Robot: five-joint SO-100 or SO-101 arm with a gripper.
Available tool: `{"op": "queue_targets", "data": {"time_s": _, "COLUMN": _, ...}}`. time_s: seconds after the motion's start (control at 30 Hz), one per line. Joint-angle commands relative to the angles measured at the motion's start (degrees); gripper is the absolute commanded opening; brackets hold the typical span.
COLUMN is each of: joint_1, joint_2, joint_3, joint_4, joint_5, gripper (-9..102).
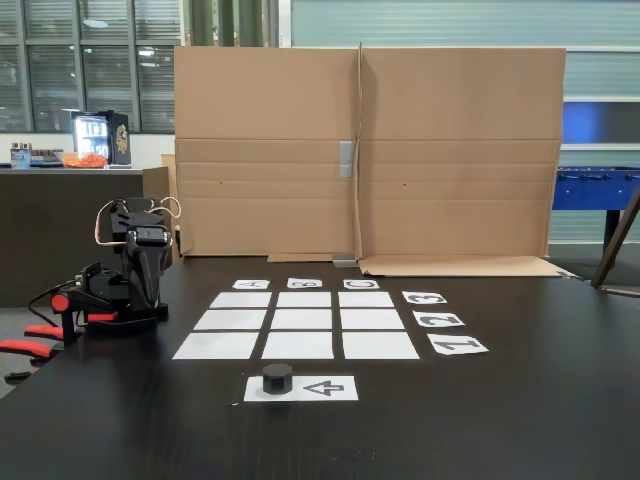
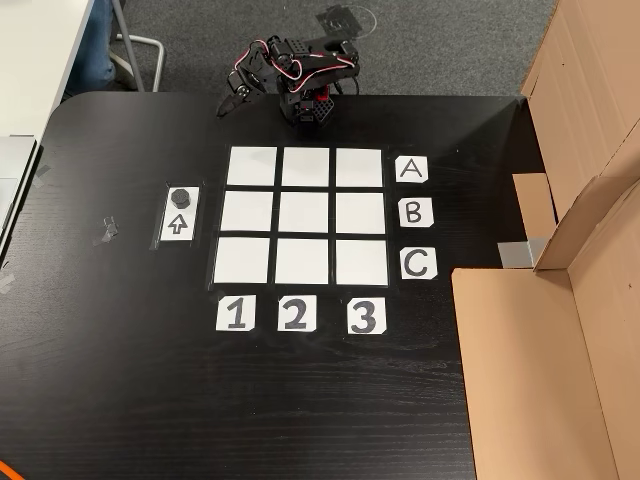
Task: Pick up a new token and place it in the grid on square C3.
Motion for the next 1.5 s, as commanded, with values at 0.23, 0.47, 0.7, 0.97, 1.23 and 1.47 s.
{"op": "queue_targets", "data": {"time_s": 0.23, "joint_1": -3.69, "joint_2": -23.29, "joint_3": -24.26, "joint_4": 14.15, "joint_5": 2.46, "gripper": 1}}
{"op": "queue_targets", "data": {"time_s": 0.47, "joint_1": -4.39, "joint_2": -39.2, "joint_3": -41.22, "joint_4": 23.12, "joint_5": 2.64, "gripper": 19}}
{"op": "queue_targets", "data": {"time_s": 0.7, "joint_1": -4.48, "joint_2": -52.03, "joint_3": -52.12, "joint_4": 24.79, "joint_5": 3.08, "gripper": 25}}
{"op": "queue_targets", "data": {"time_s": 0.97, "joint_1": -4.39, "joint_2": -66.01, "joint_3": -65.3, "joint_4": 24.87, "joint_5": 4.48, "gripper": 29}}
{"op": "queue_targets", "data": {"time_s": 1.23, "joint_1": -4.48, "joint_2": -82.0, "joint_3": -82.88, "joint_4": 26.81, "joint_5": 5.19, "gripper": 32}}
{"op": "queue_targets", "data": {"time_s": 1.47, "joint_1": -4.75, "joint_2": -92.2, "joint_3": -92.72, "joint_4": 28.83, "joint_5": 6.06, "gripper": 38}}
